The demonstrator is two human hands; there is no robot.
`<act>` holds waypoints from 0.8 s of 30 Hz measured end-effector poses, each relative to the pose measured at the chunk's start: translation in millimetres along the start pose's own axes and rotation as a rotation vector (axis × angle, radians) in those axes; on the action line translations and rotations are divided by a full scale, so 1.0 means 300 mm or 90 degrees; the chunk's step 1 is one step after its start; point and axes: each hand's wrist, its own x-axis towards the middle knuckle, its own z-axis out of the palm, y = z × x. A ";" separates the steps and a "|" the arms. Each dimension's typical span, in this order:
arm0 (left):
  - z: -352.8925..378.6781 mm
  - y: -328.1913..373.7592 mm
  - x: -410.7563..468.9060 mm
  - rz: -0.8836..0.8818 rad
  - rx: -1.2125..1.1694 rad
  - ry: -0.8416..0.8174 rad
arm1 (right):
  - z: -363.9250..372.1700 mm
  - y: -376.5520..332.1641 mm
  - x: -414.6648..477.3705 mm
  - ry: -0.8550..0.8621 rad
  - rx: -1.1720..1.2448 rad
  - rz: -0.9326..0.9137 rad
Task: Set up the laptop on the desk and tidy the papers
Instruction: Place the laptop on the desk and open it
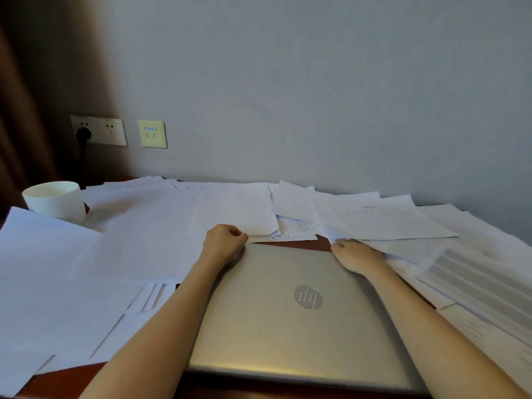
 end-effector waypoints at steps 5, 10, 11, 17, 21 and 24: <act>-0.017 -0.007 -0.012 -0.023 -0.060 -0.001 | -0.002 0.049 -0.041 0.074 0.093 0.073; -0.035 -0.035 -0.028 -0.033 -0.116 -0.063 | -0.001 0.134 -0.114 0.149 0.188 0.139; -0.039 -0.038 -0.039 -0.026 -0.160 -0.068 | -0.005 0.148 -0.131 0.149 0.211 0.147; -0.050 -0.052 -0.076 -0.020 -0.167 -0.078 | -0.067 0.188 -0.212 0.099 0.294 0.163; -0.064 -0.045 -0.106 -0.032 -0.094 -0.111 | -0.071 0.171 -0.222 0.073 0.209 0.160; -0.068 -0.037 -0.142 -0.048 -0.033 -0.100 | -0.063 0.163 -0.224 0.038 0.138 0.165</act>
